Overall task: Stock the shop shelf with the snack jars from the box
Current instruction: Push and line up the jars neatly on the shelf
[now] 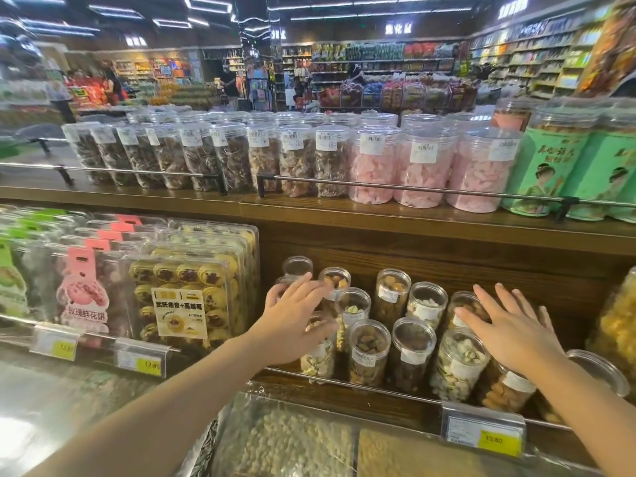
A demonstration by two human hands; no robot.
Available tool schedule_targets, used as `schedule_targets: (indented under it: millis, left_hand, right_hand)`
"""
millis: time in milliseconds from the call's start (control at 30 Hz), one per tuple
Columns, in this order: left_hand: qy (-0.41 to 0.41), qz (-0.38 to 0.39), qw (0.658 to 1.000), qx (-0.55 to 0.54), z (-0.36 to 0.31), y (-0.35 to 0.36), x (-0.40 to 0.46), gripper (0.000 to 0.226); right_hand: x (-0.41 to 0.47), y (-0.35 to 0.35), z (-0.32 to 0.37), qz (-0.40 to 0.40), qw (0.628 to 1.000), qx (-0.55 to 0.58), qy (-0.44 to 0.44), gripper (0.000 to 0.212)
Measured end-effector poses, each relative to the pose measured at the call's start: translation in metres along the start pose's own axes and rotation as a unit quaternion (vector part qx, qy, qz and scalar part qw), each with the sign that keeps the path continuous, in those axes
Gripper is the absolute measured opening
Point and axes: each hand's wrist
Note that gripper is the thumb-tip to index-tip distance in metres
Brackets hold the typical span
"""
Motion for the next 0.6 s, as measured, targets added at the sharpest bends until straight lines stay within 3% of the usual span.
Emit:
schedule_targets:
  millis: [233,400,600]
  left_hand:
    - [0.059,0.03,0.993,-0.102,0.014,-0.01,-0.027,0.031]
    - [-0.047,0.01,0.996,-0.079,0.019,-0.018,-0.029,0.027]
    - [-0.099,0.016,0.993,-0.063,0.022,-0.037,-0.03,0.025]
  right_hand:
    - [-0.001,0.0,-0.001,-0.002,1.0,0.003,-0.006,0.087]
    - [-0.002,-0.002,0.001,0.001,1.0,0.002,-0.006,0.086]
    - [-0.001,-0.001,-0.001,0.0,1.0,0.003,-0.005,0.087]
Point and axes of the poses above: each hand's wrist, its own x-axis towards the middle knuckle, its own y-axis out of the palm, z = x × y, and after that the axes turned 3 degrees about z, right-handed
